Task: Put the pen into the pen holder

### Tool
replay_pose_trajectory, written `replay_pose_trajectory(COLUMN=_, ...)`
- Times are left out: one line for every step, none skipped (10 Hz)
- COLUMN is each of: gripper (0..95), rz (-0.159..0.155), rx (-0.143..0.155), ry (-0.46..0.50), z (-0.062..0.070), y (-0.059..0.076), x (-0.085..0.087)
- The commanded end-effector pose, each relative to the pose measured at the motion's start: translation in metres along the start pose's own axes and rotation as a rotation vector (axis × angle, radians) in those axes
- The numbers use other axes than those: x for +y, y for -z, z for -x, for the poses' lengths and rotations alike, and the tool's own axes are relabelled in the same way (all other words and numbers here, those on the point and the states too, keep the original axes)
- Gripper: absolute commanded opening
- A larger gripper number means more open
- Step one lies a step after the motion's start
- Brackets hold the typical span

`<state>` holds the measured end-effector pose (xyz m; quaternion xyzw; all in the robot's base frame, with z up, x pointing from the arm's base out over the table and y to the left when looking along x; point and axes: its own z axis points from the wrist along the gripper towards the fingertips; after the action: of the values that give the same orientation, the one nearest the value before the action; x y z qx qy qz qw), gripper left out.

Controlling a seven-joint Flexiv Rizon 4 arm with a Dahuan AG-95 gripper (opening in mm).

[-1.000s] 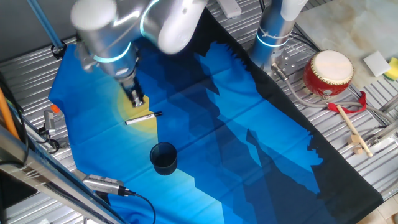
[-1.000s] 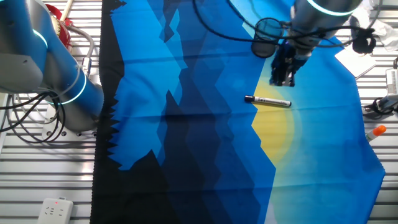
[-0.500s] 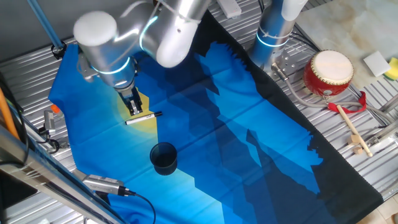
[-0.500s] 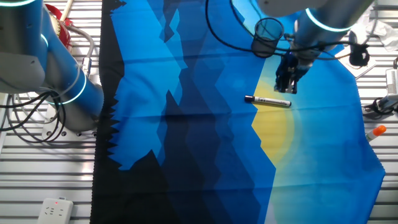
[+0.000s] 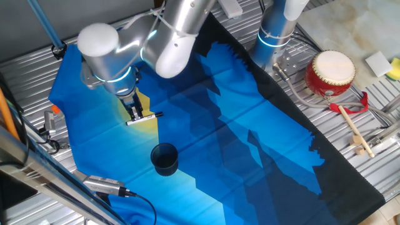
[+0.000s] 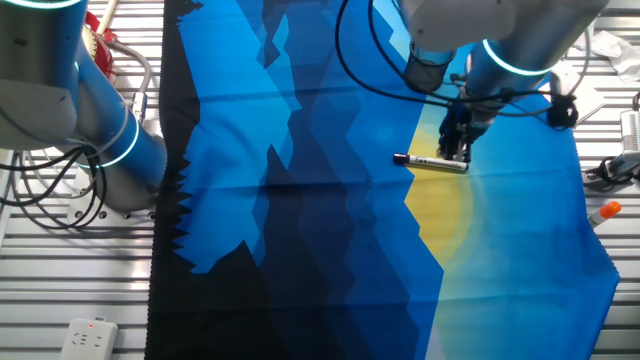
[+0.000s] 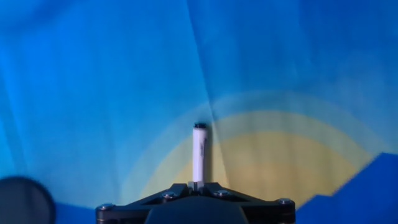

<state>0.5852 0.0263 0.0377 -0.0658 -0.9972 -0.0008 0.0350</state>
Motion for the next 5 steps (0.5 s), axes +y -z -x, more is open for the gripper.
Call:
replay_pose_trajectory(gripper=0.0, rz=-0.003, rx=-0.009, ry=-0.005, z=0.0026, y=-0.0091, x=0.0012)
replay_pose_trajectory(gripper=0.0, rz=-0.002, rx=-0.009, ry=-0.005, z=0.0024, y=-0.0115, x=0.0015)
replay_pose_trajectory(gripper=0.0, rz=-0.002, rx=-0.014, ry=-0.009, z=0.002, y=-0.0164, x=0.0023)
replay_pose_trajectory(gripper=0.0, rz=-0.002, rx=-0.017, ry=-0.012, z=0.0019, y=-0.018, x=0.0025)
replay_pose_trajectory(gripper=0.0, rz=-0.001, rx=-0.015, ry=-0.021, z=0.0021, y=-0.0169, x=0.0025)
